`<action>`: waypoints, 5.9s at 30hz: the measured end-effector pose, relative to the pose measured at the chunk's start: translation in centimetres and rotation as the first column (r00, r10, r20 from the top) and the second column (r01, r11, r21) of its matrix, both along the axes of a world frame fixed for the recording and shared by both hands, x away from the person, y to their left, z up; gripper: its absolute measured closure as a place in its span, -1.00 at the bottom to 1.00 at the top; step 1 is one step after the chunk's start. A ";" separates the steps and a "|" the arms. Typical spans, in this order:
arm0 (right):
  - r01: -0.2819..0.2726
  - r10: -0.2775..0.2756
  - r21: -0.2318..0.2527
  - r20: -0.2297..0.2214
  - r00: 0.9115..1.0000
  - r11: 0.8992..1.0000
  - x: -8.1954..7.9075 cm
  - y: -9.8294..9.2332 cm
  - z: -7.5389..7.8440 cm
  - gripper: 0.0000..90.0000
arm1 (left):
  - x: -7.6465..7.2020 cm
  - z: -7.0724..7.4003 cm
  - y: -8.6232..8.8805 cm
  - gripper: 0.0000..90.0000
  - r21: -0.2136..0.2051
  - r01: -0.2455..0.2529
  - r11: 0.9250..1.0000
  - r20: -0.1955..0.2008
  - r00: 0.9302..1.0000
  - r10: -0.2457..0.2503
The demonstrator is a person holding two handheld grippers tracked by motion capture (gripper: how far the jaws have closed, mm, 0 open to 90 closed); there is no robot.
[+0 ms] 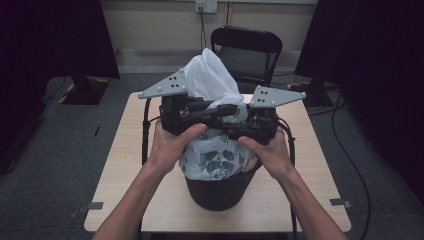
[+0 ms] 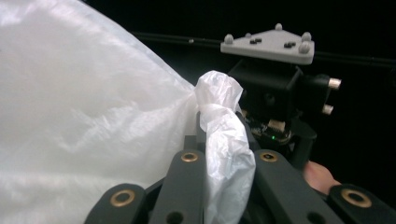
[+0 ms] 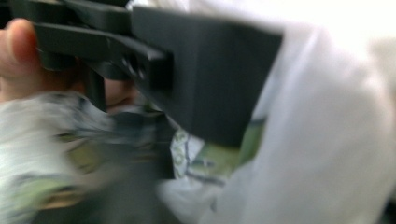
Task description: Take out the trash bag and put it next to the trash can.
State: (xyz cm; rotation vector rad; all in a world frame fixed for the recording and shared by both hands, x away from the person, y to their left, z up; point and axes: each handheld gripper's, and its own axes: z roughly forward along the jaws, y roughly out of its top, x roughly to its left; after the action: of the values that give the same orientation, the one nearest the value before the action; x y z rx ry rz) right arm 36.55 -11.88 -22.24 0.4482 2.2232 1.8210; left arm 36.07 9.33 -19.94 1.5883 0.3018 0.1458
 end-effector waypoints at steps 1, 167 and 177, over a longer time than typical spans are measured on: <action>-0.009 0.009 -0.001 -0.005 1.000 1.000 0.0 -0.1 0.0 0.85 | -0.1 0.0 0.3 0.83 -0.008 -0.016 1.000 0.006 1.000 0.016; 0.431 -0.435 -0.066 -0.184 0.881 0.900 15.8 -10.0 -9.4 0.85 | 1.7 -7.4 10.4 -0.56 0.062 -0.344 0.937 -0.080 0.934 0.348; 0.460 -0.476 -0.123 -0.248 0.844 0.879 16.2 -10.9 -15.0 0.85 | 1.7 -10.2 12.8 -0.60 0.079 -0.410 0.909 -0.106 0.903 0.417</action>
State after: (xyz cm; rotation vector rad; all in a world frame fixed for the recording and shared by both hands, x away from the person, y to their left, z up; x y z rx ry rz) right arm 52.72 -22.76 -37.25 1.1790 2.0680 1.4966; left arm 37.79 22.16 -30.17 1.5713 0.7366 0.3904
